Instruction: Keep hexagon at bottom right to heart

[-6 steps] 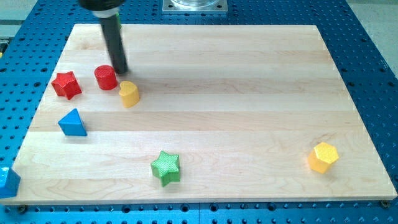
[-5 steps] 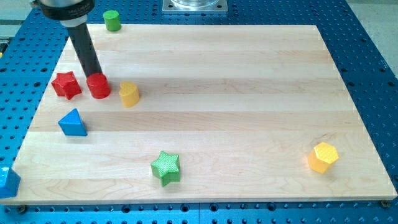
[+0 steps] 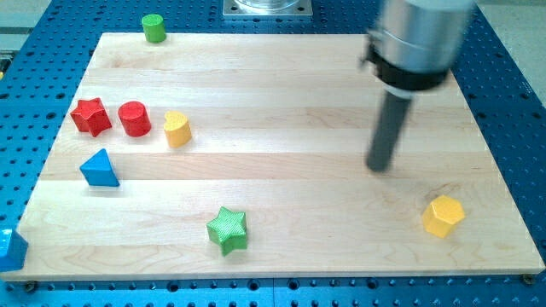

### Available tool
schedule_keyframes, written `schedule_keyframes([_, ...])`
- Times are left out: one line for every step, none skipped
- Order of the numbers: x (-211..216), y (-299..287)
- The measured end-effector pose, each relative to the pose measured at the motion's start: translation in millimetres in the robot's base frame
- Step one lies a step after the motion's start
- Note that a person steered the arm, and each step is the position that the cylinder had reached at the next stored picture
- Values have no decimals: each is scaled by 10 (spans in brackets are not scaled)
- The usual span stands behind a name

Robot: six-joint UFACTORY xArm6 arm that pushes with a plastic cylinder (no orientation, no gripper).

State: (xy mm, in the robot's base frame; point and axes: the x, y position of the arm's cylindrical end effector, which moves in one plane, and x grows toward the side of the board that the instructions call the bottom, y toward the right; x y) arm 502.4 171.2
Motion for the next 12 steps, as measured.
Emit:
schedule_keyframes([35,1017])
schedule_keyframes([833,936])
schedule_keyframes([580,538])
schedule_keyframes([-93,121])
schedule_keyframes([-545,-175])
schedule_keyframes([-95,238])
schedule_keyframes([500,613])
schedule_keyframes([1130,169])
schedule_keyframes([597,-144])
schedule_keyframes([116,19])
schedule_keyframes([420,239])
schedule_keyframes([95,659])
